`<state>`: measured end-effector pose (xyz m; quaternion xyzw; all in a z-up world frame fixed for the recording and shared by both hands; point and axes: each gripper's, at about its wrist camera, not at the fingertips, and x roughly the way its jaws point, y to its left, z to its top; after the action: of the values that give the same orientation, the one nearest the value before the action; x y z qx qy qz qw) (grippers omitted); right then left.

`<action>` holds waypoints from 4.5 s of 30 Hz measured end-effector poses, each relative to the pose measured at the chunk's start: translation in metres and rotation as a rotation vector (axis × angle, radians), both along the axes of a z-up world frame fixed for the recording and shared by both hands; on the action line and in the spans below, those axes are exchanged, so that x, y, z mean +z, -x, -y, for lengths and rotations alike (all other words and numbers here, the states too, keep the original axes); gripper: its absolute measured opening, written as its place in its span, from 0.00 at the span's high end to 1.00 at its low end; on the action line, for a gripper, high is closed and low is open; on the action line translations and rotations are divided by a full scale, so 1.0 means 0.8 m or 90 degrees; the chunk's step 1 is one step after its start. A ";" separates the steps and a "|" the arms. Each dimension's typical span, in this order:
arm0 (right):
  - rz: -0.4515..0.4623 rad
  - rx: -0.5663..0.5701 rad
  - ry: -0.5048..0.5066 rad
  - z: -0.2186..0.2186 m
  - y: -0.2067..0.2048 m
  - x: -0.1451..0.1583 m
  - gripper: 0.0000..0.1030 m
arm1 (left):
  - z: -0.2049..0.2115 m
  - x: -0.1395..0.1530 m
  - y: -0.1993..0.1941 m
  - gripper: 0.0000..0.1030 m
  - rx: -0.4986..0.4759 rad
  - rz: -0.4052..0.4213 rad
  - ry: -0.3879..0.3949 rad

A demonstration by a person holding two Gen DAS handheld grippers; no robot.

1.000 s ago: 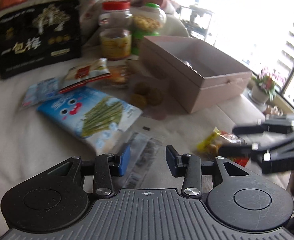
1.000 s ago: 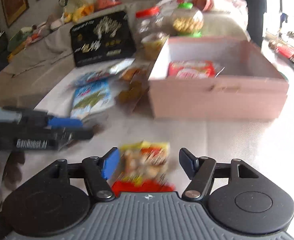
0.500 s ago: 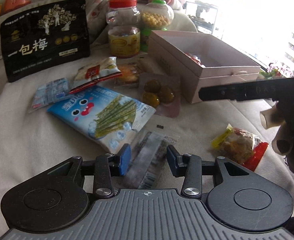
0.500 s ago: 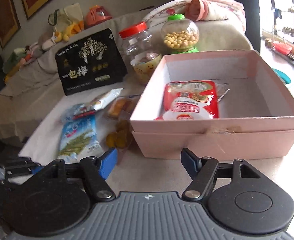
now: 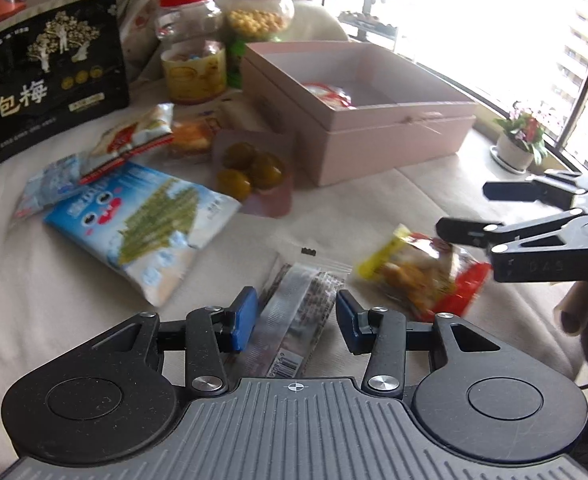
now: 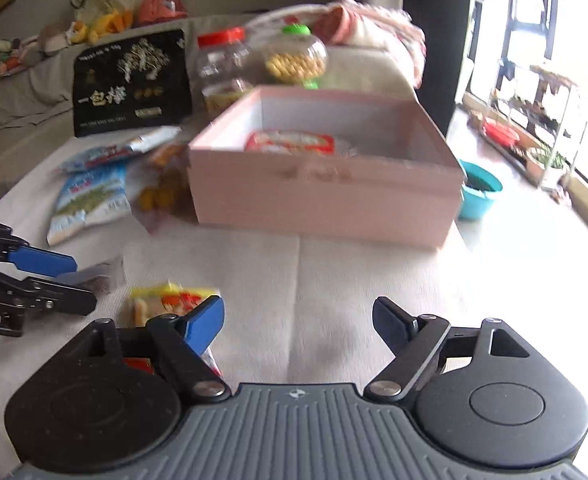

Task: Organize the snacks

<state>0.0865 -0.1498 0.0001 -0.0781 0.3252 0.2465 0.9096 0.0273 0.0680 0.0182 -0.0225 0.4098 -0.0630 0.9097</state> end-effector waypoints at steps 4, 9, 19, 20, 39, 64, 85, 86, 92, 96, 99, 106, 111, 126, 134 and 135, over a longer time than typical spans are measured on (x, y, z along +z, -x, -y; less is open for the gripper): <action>-0.029 -0.021 -0.020 0.009 0.000 -0.011 0.19 | 0.013 0.002 0.010 0.53 -0.012 -0.012 0.001; -0.056 -0.041 -0.061 0.020 -0.003 -0.008 0.19 | 0.014 0.002 0.019 0.51 -0.008 -0.011 -0.004; -0.052 -0.039 -0.093 0.024 0.003 -0.015 0.07 | 0.004 0.000 0.027 0.49 -0.002 -0.003 0.006; -0.053 -0.038 -0.098 0.024 0.003 -0.016 0.04 | 0.003 0.000 0.028 0.49 -0.002 -0.002 0.008; -0.050 -0.028 -0.153 0.035 0.007 -0.020 0.00 | 0.018 -0.007 0.049 0.51 -0.074 0.018 0.024; 0.004 0.118 0.033 -0.083 0.060 -0.016 0.01 | -0.007 -0.018 0.078 0.53 0.028 0.067 -0.030; 0.072 0.096 0.010 -0.022 0.079 0.027 0.44 | 0.020 -0.008 0.085 0.56 0.010 0.074 -0.021; 0.073 0.089 0.009 -0.016 0.077 0.030 0.44 | 0.027 -0.006 0.086 0.56 -0.001 0.080 -0.027; 0.102 0.057 0.008 0.020 0.072 0.063 0.45 | 0.055 0.022 0.094 0.56 -0.044 0.137 -0.017; 0.137 0.043 -0.016 0.039 0.072 0.092 0.45 | 0.054 0.055 0.077 0.56 -0.037 0.182 0.021; 0.143 0.041 -0.035 0.045 0.061 0.110 0.45 | 0.046 0.092 0.049 0.56 -0.022 0.234 0.039; 0.166 0.025 -0.035 0.040 0.005 0.150 0.45 | 0.005 0.142 -0.065 0.56 0.018 0.272 0.120; 0.196 -0.035 -0.021 0.046 -0.052 0.179 0.45 | 0.003 0.144 -0.178 0.56 -0.002 0.207 0.166; 0.006 -0.069 -0.050 -0.003 -0.244 0.139 0.44 | -0.047 0.056 -0.307 0.57 0.061 0.036 0.372; -0.028 -0.091 -0.054 -0.053 -0.284 0.131 0.25 | -0.149 0.081 -0.163 0.57 0.183 0.219 0.241; -0.018 -0.085 -0.050 -0.060 -0.275 0.135 0.24 | -0.161 0.079 -0.148 0.57 0.213 0.219 0.204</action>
<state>0.3067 -0.1014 0.1084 -0.0170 0.3329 0.1990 0.9216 0.1458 0.1971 0.0810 -0.2218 0.2248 0.0210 0.9486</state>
